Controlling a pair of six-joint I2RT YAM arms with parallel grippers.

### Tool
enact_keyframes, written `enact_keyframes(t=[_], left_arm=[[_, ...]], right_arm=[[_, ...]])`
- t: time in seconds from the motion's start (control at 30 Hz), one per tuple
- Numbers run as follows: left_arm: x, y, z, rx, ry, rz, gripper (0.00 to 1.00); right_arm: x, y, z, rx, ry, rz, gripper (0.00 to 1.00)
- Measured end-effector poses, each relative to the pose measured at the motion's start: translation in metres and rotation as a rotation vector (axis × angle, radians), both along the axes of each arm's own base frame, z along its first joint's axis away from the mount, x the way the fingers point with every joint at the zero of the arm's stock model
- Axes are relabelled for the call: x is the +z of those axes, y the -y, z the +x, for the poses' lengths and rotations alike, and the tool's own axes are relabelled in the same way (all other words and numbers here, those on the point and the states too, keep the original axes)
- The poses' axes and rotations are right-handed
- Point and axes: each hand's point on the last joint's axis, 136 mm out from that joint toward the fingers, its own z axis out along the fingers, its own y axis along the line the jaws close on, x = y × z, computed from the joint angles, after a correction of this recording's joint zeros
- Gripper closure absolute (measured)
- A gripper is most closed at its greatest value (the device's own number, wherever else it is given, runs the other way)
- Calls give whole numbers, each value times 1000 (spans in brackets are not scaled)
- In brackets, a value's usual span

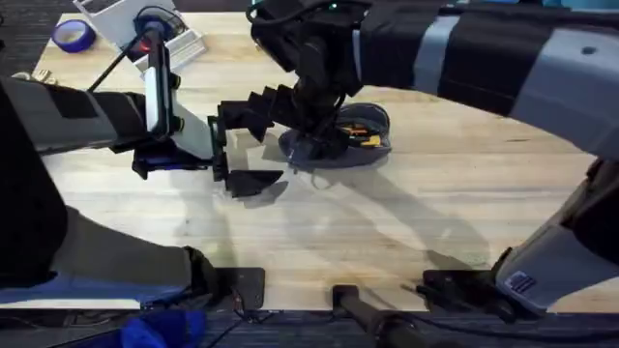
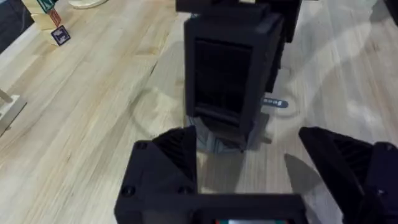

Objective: Unzip the bag, pick up the pens from the table one at a time and place them inside, then zip the bag closed.

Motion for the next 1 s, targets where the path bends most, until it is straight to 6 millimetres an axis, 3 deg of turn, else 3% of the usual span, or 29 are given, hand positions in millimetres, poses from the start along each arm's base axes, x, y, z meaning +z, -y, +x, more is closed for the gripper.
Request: enact_keyframes(t=[0.27,0.33,0.37,0.53,0.57,1.0], left_arm=[[0,0,0,0,0,0,7],[0,0,0,0,0,0,8],[0,0,0,0,0,0,7],[0,0,0,0,0,0,7],[0,0,0,0,0,0,7],[0,0,0,0,0,0,7]], right_arm=[[0,0,0,-4,0,1,5],[0,0,1,-4,0,0,63],[0,1,1,-4,2,-2,137],[0,2,3,-9,13,-11,850],[0,2,3,-11,13,-12,937],[-2,9,0,-2,-4,-33,969]])
